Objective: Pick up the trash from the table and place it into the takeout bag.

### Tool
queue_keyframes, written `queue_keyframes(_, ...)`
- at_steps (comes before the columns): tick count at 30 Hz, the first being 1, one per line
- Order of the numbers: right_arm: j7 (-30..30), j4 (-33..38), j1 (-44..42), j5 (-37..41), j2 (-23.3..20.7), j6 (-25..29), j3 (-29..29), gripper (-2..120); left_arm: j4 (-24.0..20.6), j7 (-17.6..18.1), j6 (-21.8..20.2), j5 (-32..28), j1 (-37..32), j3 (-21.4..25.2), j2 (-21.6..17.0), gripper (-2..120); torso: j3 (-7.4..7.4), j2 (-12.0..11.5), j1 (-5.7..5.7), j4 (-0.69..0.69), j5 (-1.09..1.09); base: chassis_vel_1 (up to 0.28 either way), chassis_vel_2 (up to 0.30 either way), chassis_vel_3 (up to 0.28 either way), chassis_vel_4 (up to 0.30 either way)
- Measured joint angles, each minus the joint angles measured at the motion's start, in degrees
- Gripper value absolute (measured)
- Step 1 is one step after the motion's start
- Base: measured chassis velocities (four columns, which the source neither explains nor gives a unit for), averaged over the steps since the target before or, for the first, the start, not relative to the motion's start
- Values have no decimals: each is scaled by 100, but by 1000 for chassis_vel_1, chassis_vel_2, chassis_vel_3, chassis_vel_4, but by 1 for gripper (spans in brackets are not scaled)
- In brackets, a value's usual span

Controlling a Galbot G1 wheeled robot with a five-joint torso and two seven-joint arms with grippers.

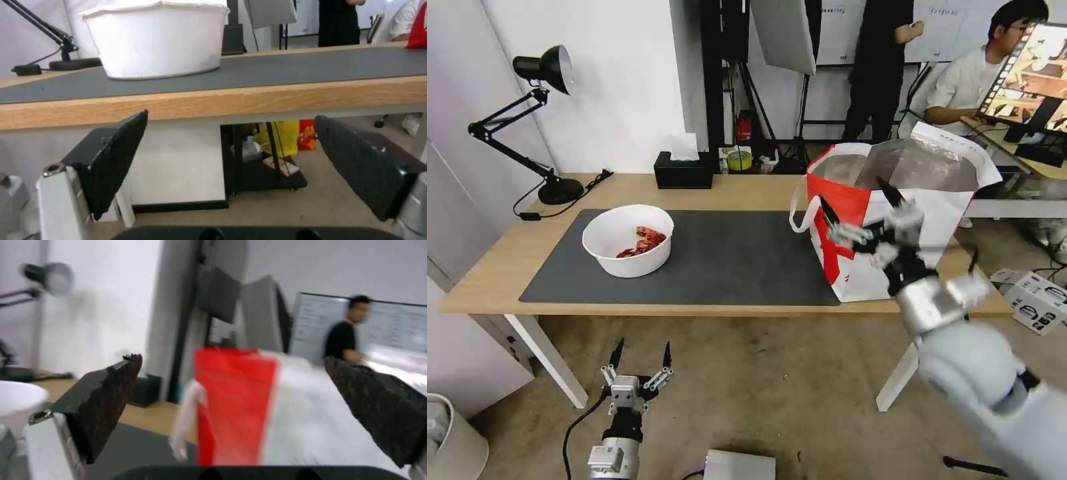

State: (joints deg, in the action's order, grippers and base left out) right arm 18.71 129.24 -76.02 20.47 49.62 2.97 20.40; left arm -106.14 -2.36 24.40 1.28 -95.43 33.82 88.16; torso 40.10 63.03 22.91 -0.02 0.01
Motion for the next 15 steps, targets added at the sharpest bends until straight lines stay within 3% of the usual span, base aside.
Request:
queue_keyframes(6,93,-76,-1184,-931,829,525,174,100,7,0,17,0,1,-6,2,100,0,0,0,1,-2,0,0,0,0)
queue_keyframes(15,374,-471,-1877,-1537,1344,919,5,100,10,0,43,2,-8,-18,10,100,0,0,0,1,-2,0,0,0,0)
